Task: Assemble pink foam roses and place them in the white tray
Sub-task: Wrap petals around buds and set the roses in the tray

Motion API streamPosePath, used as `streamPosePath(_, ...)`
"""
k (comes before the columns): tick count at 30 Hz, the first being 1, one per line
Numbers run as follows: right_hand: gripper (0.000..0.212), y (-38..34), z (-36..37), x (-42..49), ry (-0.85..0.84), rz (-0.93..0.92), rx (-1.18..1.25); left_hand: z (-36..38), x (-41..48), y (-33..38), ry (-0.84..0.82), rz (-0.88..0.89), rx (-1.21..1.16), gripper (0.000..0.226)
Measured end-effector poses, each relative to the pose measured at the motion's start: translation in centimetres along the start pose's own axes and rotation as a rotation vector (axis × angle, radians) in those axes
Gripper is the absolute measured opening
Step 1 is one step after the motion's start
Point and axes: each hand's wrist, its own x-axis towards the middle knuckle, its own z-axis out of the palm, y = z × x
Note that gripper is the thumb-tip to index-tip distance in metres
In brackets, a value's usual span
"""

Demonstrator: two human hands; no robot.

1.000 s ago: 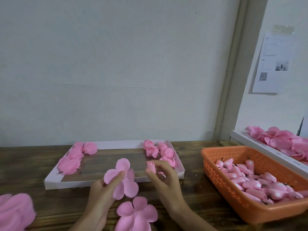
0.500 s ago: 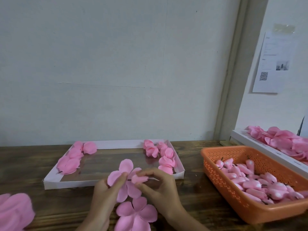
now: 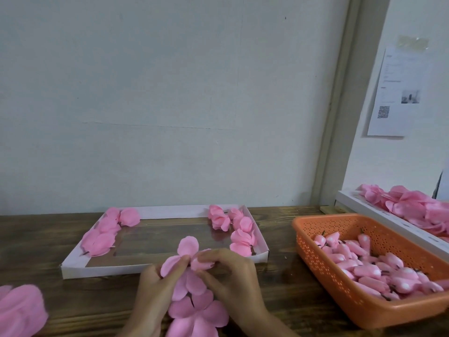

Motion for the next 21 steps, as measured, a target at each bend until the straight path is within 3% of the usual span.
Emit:
streamPosePath(4, 0.026, -0.1, 0.1, 0.0, -0.014, -0.164, -0.213, 0.0, 0.3, -0.5, 0.019, -0.001, 0.082, 0.038)
streamPosePath(11, 0.043, -0.3, -0.4, 0.2, -0.048, 0.018, -0.097, 0.2, 0.6, -0.5, 0.007, -0.002, 0.13, 0.027)
streamPosePath(17, 0.051, -0.4, -0.5, 0.5, -0.063, 0.121, 0.035, 0.4, 0.1, 0.5, -0.147, 0.206, 0.195, 0.036)
streamPosePath(21, 0.056, -0.1, -0.4, 0.6, -0.021, 0.107, 0.04, 0.8, -0.3, 1.6, -0.246, 0.354, 0.188, 0.026)
